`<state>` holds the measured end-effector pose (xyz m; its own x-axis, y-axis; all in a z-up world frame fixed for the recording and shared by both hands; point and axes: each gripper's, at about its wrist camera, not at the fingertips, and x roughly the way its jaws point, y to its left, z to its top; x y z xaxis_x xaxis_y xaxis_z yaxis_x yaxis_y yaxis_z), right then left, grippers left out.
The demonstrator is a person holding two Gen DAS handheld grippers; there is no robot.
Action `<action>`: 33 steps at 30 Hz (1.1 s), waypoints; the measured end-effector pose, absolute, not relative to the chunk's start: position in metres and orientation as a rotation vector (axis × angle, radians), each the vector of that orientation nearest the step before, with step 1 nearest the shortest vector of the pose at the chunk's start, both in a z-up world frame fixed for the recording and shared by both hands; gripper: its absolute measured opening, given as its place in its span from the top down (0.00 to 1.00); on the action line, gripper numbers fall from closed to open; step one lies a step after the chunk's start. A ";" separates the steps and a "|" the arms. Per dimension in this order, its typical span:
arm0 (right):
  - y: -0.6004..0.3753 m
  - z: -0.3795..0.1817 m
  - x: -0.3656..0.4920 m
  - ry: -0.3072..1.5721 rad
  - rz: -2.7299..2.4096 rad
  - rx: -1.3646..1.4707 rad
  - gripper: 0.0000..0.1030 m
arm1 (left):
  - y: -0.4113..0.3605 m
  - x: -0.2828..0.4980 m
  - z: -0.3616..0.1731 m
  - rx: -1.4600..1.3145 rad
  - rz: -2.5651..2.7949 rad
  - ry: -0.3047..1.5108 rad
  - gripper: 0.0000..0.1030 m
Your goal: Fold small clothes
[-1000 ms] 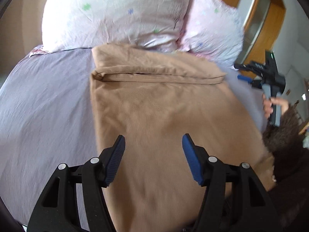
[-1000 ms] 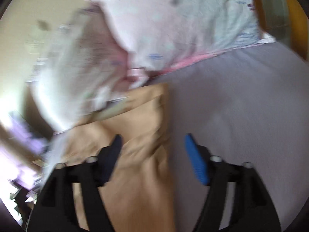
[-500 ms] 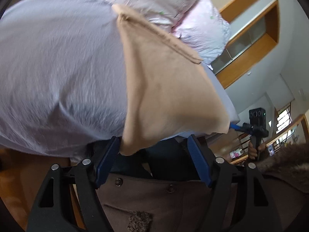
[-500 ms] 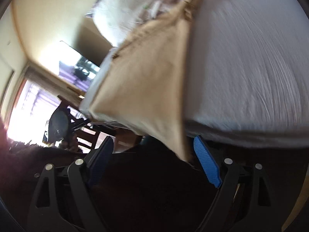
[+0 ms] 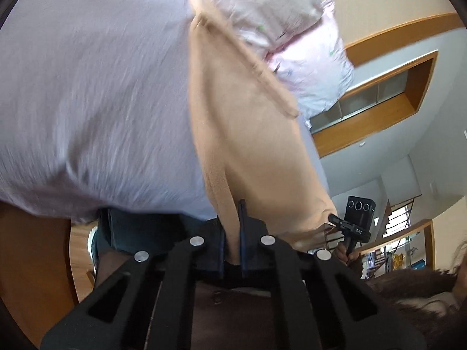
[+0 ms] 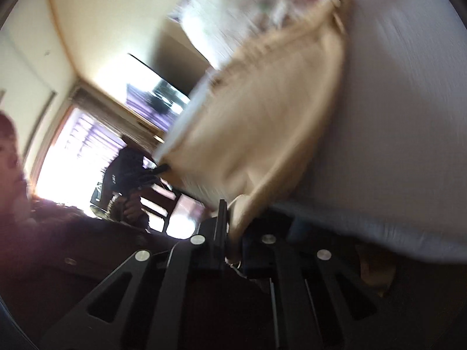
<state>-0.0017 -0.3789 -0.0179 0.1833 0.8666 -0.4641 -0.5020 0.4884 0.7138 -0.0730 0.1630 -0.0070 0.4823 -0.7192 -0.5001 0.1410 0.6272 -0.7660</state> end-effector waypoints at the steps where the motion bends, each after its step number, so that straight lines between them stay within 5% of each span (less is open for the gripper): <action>1: -0.382 -0.002 0.004 0.910 1.025 0.451 0.92 | 0.163 -0.069 0.005 -0.710 -0.585 0.896 0.93; 8: -0.382 0.071 0.125 0.641 0.880 0.593 0.92 | 0.171 0.039 0.085 -0.597 -0.465 0.710 0.93; 17: -0.363 0.004 0.318 0.812 0.450 0.840 0.92 | 0.173 0.235 0.049 -0.626 -0.173 0.821 0.93; 33: -0.352 -0.029 0.358 0.859 0.398 0.848 0.89 | 0.176 0.262 0.029 -0.648 -0.301 0.916 0.92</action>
